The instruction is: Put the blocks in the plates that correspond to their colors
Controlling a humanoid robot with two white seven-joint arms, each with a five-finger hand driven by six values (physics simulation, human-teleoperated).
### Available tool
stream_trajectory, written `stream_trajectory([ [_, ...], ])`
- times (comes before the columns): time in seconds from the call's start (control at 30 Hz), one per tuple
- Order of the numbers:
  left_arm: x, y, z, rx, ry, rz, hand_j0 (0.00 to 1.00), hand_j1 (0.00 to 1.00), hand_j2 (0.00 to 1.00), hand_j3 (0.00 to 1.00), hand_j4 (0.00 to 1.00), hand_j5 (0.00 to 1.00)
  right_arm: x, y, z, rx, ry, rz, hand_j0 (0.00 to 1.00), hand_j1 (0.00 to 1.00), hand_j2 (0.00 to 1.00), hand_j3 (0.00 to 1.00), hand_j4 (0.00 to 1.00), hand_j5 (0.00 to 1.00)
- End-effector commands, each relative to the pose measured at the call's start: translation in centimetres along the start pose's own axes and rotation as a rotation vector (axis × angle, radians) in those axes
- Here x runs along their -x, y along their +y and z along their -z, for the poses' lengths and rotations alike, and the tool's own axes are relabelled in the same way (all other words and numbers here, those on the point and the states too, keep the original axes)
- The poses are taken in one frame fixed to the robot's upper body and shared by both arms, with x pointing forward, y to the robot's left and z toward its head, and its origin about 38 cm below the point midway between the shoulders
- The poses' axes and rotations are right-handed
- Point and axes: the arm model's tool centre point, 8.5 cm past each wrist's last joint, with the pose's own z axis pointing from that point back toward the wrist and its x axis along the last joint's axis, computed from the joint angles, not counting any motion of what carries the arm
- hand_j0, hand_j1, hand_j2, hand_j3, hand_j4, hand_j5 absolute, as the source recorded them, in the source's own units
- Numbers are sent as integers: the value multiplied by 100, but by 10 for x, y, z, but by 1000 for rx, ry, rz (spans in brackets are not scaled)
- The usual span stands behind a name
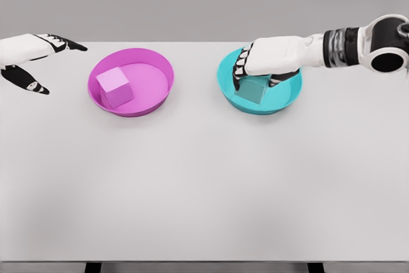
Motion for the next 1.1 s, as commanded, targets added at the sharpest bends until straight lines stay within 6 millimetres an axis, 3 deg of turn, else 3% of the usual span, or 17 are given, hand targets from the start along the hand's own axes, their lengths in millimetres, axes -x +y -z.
stream_trajectory([
  [0.0,0,0,-1,-3,0,-4,100,100,100,100,100,100,17,4,-9,-3,58,21,59,59,59,59,59,59],
  [0.17,0,-1,0,0,1,-6,100,100,100,100,100,100,32,7,-14,-8,107,34,59,59,59,59,59,59],
  [0.47,0,-4,1,5,-2,-12,100,100,100,100,100,100,54,7,7,-25,161,55,59,59,59,59,59,59],
  [0.67,-1,-4,3,1,-7,-12,100,100,100,100,100,100,57,6,16,-30,164,53,60,60,60,60,60,60],
  [0.73,-1,-4,3,0,-8,-13,100,100,100,100,100,100,59,7,15,-32,171,55,69,69,69,69,69,69],
  [0.8,-1,-4,3,1,-5,-14,100,100,100,100,100,100,58,10,17,-28,167,66,100,100,100,100,100,100],
  [1.07,10,-9,-1,1,26,-41,100,100,100,100,100,100,57,15,14,-32,169,74,100,100,100,100,100,100],
])
